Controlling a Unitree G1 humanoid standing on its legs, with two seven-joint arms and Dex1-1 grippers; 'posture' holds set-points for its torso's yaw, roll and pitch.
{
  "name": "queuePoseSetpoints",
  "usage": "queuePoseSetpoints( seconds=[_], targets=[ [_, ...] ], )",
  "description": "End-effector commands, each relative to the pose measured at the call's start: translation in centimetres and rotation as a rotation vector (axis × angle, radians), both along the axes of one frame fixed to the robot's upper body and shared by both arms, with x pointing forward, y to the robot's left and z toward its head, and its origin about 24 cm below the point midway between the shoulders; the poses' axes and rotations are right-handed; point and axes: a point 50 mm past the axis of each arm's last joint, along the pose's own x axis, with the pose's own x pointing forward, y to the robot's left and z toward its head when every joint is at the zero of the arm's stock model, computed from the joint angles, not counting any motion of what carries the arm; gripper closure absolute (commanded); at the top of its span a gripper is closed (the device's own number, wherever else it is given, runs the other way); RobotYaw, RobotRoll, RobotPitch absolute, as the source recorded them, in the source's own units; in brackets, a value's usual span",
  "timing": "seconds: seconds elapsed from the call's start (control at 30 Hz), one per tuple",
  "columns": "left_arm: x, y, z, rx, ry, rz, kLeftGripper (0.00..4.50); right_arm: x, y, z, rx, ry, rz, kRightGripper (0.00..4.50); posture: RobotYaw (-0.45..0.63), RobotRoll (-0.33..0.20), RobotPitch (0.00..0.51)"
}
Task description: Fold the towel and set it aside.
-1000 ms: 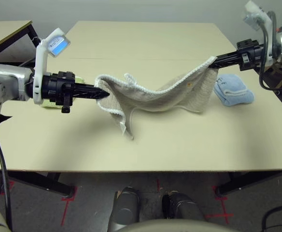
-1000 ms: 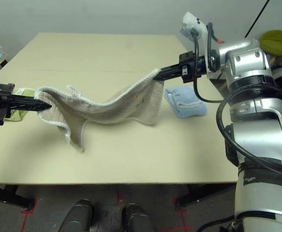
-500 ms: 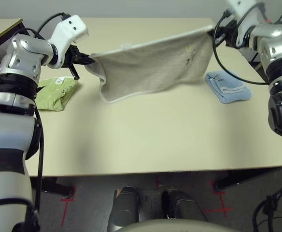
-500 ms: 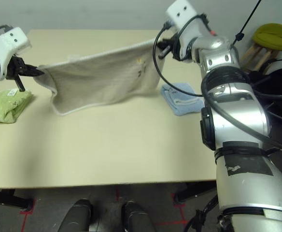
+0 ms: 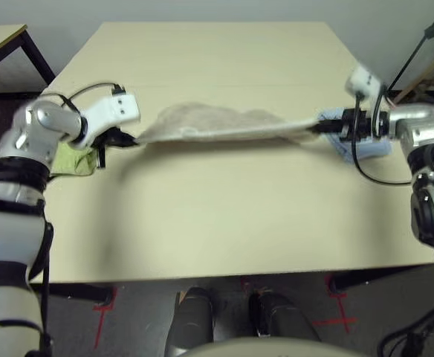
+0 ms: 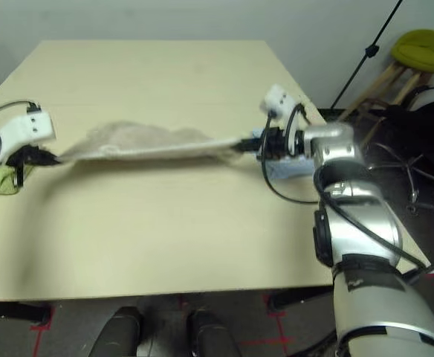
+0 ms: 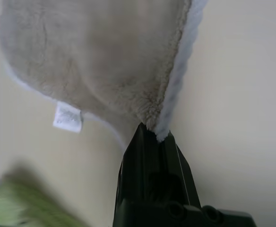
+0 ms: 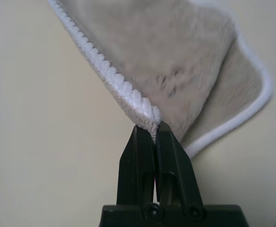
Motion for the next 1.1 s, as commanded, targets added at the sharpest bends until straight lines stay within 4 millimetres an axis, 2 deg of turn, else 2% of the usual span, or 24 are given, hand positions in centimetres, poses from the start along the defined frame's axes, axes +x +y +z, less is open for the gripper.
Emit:
queuePoseSetpoints(
  seconds=[0.03,0.27,0.43,0.57,0.73,0.93,1.1],
  targets=[
    [-1.0,0.6,-0.5,0.01,0.069,0.023,4.46,-0.7,-0.6,-1.7,-0.024,0.057,-0.023,4.5,0.16,0.0,0.126],
    [-2.8,0.8,-0.9,0.025,0.2,0.02,4.46,-0.9,-0.5,-1.7,-0.022,0.074,-0.003,4.5,0.16,0.0,0.124],
    [-4.2,0.1,-1.0,-0.061,0.272,-0.051,4.46,-1.7,-0.6,-2.1,-0.048,0.112,0.034,4.5,0.17,0.0,0.125],
    [-6.1,0.0,-1.3,-0.091,0.382,-0.098,4.46,-3.2,-0.6,-1.8,-0.021,0.114,0.165,4.5,0.17,0.0,0.13],
    [-8.4,-0.1,-1.4,-0.139,0.528,-0.088,4.46,-5.6,-0.7,-1.1,-0.019,0.213,0.246,4.5,0.17,0.0,0.137],
    [-9.5,-0.6,-0.9,-0.173,0.614,-0.094,4.46,-8.4,-0.5,-0.2,-0.06,0.328,0.315,4.5,0.17,0.0,0.139],
    [-10.3,-0.8,-0.5,-0.158,0.671,-0.102,4.46,-9.6,-0.4,0.5,-0.075,0.391,0.35,4.5,0.16,0.0,0.139]
  ],
)
